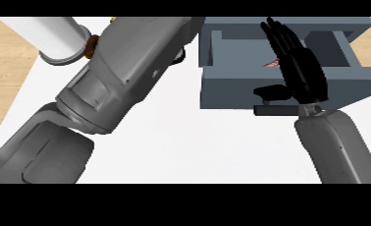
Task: Pick up the can, place it into the drawer and close the drawer
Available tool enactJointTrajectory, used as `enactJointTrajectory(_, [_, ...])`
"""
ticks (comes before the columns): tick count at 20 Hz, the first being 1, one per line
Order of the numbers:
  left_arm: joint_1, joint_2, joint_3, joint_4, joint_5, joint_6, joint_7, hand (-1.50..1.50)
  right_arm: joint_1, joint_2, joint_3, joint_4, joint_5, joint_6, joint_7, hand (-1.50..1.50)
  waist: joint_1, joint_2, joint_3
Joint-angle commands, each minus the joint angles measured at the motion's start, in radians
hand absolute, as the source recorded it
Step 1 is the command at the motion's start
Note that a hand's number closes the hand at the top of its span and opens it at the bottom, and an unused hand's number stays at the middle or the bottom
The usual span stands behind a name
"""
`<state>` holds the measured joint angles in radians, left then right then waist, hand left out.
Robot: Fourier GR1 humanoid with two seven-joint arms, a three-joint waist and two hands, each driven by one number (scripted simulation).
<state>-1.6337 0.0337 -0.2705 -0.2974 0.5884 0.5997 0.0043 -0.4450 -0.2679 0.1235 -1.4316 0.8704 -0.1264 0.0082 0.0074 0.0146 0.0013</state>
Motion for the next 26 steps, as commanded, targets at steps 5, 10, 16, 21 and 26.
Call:
enactJointTrajectory(5, [0.040,0.056,-0.002,-0.042,-0.037,-0.014,0.032,-1.50,-0.214,0.061,-0.037,0.384,0.100,-0.160,-0.056,-1.50,0.020,-0.007,0.000])
enactJointTrajectory(10, [0.057,0.118,-0.003,-0.075,-0.051,-0.049,0.074,-1.50,-0.306,0.092,-0.073,0.592,0.173,-0.348,-0.076,-1.50,0.032,-0.003,0.000])
enactJointTrajectory(16, [0.137,0.134,-0.016,-0.173,-0.060,-0.043,0.107,-1.50,-0.446,0.104,-0.124,0.812,0.222,-0.491,-0.059,-1.50,0.070,-0.007,-0.001])
enactJointTrajectory(21, [0.178,0.183,-0.020,-0.233,-0.065,-0.082,0.133,-1.50,-0.576,0.044,-0.196,0.936,0.177,-0.491,-0.105,-1.50,0.089,-0.002,0.000])
enactJointTrajectory(26, [0.215,0.206,-0.035,-0.292,-0.075,-0.100,0.170,-1.50,-0.659,0.086,-0.199,1.027,0.214,-0.572,-0.074,-1.50,0.101,0.005,0.000])
